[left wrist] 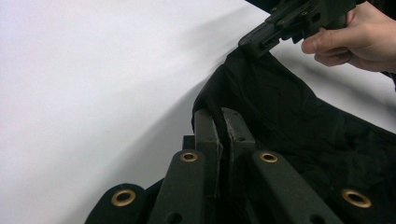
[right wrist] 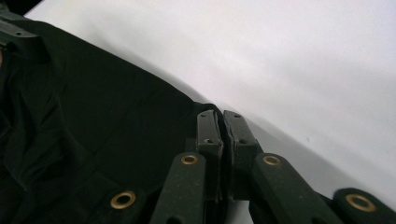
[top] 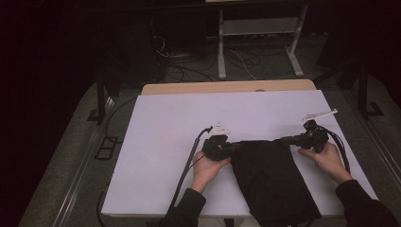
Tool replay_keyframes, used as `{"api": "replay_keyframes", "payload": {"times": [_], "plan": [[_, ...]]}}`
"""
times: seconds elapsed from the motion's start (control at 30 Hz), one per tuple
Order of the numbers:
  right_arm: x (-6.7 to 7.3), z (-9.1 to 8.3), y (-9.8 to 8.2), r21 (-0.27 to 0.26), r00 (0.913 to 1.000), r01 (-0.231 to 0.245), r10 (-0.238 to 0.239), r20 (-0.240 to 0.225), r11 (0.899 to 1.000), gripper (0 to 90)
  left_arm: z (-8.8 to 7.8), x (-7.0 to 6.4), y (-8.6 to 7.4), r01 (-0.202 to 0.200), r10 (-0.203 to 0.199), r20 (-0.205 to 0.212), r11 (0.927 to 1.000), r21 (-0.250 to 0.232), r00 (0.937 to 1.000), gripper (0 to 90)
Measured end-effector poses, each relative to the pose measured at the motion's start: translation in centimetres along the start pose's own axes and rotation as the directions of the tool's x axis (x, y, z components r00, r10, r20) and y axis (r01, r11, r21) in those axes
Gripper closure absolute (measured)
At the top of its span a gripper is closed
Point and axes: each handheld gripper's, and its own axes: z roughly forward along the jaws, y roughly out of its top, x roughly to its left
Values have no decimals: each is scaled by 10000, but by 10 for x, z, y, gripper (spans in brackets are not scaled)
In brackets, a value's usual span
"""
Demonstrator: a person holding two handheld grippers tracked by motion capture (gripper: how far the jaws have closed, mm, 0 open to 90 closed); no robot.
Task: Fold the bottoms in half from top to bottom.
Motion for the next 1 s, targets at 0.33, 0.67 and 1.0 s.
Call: {"api": "replay_keyframes", "payload": {"times": [0.33, 0.67, 1.0], "plan": [[16, 14, 17, -146, 9999, -66, 64, -91, 9999, 849, -23, 7, 11, -366, 384, -584, 9989, 303, 9976, 852], [32, 24, 36, -688, 9998, -97, 83, -207, 9976, 849, -39, 19, 20, -702, 764, -1188, 9960, 552, 9900, 851], [42, 38, 52, -1277, 9994, -328, 308, -175, 9913, 849, -51, 43, 23, -1026, 1047, -1892, 9945, 208, 9764, 850]]}}
